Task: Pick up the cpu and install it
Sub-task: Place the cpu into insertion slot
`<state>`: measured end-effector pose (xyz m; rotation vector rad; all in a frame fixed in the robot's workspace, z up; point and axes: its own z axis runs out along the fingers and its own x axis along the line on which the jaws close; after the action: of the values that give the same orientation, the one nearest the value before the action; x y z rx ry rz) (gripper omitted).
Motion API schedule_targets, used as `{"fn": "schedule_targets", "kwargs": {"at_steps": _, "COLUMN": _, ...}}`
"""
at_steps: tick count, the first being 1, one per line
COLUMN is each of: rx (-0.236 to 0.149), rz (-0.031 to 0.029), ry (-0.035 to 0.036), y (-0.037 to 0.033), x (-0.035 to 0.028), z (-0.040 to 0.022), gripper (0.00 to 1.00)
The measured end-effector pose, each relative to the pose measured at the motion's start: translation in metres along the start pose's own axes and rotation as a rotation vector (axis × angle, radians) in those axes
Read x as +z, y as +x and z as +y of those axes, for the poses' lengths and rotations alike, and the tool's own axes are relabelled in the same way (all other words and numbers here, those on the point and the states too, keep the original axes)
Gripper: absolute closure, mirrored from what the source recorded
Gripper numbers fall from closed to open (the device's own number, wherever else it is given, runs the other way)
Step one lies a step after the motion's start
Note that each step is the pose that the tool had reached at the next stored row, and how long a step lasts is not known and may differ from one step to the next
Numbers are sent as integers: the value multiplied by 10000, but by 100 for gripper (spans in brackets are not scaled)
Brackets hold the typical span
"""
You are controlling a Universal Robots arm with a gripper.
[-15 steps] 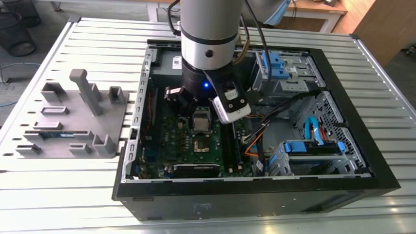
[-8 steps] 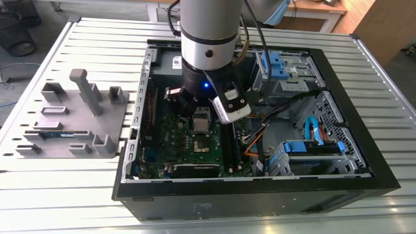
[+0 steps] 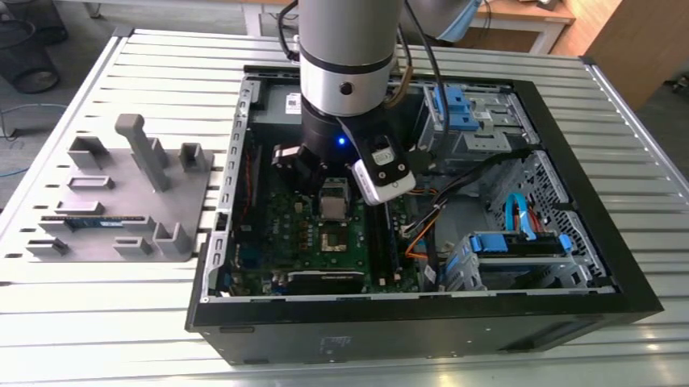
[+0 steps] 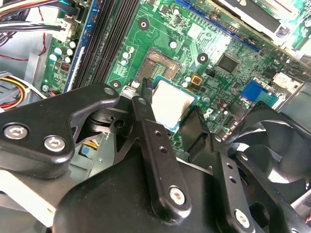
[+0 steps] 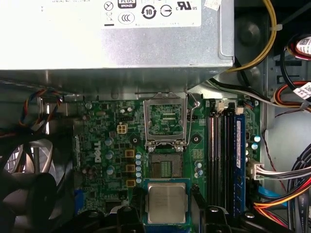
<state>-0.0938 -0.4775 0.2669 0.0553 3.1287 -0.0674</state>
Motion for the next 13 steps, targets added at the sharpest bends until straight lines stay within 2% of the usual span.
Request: {"fn": "schedule_targets", "kwargs": {"at_steps": 13, "rx": -1, "rz": -4, "ry": 106, "y": 0, "x": 8, "z": 0, "gripper": 53}}
